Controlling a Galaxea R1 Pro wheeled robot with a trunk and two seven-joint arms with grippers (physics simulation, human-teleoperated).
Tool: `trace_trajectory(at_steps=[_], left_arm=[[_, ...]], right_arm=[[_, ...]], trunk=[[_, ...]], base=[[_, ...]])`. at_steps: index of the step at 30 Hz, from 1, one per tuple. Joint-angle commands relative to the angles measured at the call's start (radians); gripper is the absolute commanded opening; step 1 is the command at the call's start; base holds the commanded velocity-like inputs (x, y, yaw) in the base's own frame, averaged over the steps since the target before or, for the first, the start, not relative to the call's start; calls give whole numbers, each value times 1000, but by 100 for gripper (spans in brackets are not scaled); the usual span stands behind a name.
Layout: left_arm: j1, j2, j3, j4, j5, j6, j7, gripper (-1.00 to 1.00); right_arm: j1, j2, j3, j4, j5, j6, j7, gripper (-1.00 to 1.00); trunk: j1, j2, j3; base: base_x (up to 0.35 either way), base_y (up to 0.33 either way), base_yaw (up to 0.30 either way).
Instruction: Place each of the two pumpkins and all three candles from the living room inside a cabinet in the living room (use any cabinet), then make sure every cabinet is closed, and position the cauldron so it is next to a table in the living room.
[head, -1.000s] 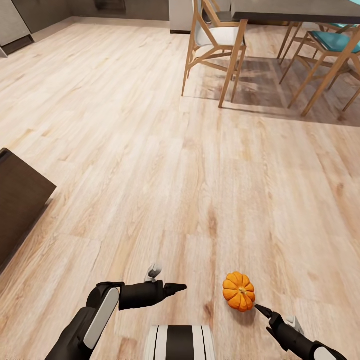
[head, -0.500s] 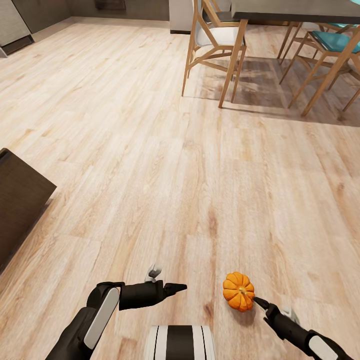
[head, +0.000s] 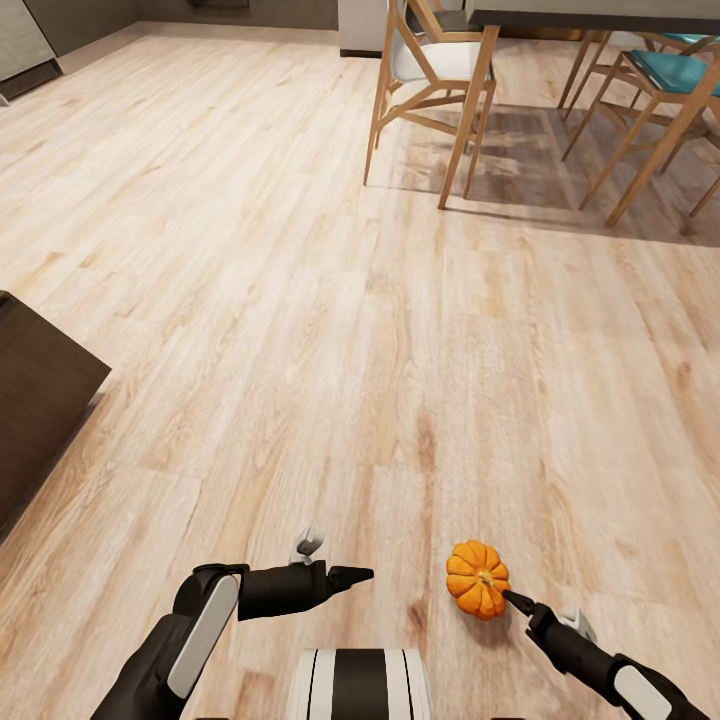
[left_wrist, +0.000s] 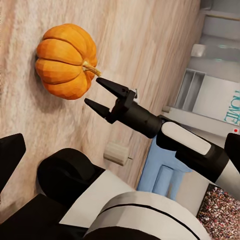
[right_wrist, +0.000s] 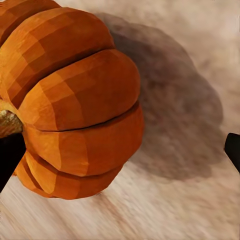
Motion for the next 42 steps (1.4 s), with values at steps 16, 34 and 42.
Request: trace_trajectory(at_steps=[16,34,42], left_arm=[[0,-1,-1,0,1,4,-2,100],[0,0,-1,1,0,4,-2,100],[0,-1,-1,1,0,4,-2,100]], right_arm=[[0,-1,10,-5,-10,3,5,100],[0,-1,32,-5,-10,3,5,100],[0,0,32,-5,-9,4,0,100]], trunk=[[0,0,-1],[0,0,-1],[0,0,-1]], base=[[62,42,0],[27,7,0],[0,1,0]])
